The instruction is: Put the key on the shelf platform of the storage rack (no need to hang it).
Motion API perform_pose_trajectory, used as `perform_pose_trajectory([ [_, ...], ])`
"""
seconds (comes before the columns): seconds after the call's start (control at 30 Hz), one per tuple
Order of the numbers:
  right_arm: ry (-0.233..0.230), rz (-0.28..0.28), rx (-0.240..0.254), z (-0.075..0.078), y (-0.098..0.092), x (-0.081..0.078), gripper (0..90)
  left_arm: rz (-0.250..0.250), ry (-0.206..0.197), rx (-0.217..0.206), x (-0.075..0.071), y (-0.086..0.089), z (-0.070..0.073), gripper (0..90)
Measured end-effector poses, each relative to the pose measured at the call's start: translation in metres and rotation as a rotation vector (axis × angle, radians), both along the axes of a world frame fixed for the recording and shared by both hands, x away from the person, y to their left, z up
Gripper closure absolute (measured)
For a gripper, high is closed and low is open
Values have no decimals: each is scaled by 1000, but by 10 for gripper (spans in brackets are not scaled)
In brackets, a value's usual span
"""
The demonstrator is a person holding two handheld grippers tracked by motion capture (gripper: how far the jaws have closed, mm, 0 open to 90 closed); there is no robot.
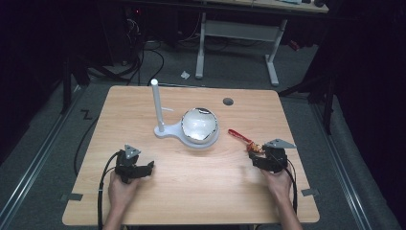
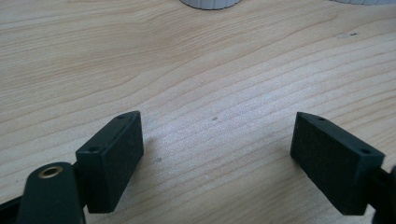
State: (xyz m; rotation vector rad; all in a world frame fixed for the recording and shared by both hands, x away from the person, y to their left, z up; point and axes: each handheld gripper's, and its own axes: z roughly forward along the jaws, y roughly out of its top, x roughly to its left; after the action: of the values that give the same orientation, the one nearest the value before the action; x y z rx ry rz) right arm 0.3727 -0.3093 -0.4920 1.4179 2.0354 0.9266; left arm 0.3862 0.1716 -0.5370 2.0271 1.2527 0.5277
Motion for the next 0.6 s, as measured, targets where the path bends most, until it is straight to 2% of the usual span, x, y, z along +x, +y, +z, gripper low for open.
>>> perform_pose_trajectory([
  [0.2, -7, -7, -1, 1, 1, 10, 338, 0, 0, 0, 0, 0, 0, 173],
  [0.6, 31, -12, -4, -2, 1, 30, 324, 0, 0, 0, 0, 0, 0, 174],
])
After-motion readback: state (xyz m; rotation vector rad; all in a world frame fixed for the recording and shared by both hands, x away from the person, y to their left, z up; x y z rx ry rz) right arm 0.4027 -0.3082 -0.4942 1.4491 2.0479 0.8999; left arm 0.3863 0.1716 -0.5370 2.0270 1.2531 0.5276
